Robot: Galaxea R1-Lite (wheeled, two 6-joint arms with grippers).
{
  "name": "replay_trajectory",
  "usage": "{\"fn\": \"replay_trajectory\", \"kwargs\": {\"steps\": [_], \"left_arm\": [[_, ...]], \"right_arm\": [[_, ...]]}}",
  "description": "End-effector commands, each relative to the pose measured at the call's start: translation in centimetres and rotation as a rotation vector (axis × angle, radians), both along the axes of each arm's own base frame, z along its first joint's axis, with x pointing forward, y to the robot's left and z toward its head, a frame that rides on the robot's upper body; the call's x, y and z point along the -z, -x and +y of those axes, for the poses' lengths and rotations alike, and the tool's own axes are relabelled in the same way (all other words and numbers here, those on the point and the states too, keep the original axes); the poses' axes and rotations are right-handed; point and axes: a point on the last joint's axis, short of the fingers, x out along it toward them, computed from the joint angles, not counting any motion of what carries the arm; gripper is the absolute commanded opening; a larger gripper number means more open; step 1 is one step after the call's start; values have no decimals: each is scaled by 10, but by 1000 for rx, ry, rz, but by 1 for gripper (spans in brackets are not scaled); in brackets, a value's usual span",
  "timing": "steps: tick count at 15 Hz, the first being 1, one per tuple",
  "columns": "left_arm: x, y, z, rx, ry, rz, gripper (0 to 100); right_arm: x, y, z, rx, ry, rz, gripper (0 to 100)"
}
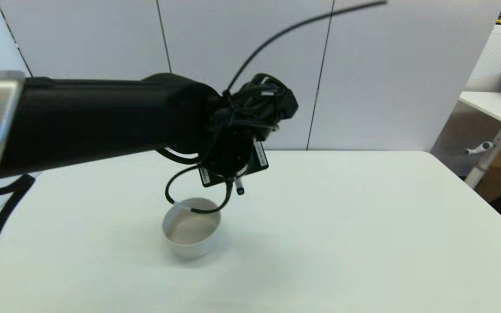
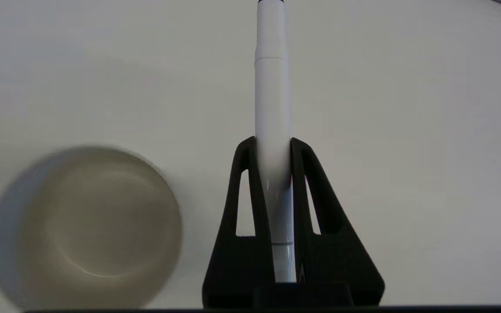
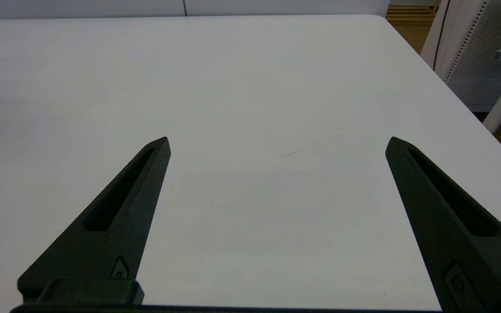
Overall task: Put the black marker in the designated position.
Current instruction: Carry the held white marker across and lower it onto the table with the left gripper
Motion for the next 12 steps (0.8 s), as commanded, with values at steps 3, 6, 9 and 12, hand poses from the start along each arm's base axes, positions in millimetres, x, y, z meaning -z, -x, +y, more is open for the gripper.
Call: {"fn": "replay_trajectory", "kwargs": {"steps": [3, 6, 9, 12], "left_arm": [[54, -3, -33, -59, -30, 66, 0], [72, -6, -40, -56, -64, 90, 0], [88, -10, -44, -58, -85, 105, 0], [95, -13, -48, -57, -80, 100, 0]], "right_arm": [[0, 0, 0, 0, 0, 0, 100], [0, 0, 0, 0, 0, 1, 100], [0, 0, 0, 0, 0, 1, 100], [0, 0, 0, 0, 0, 0, 100]]}}
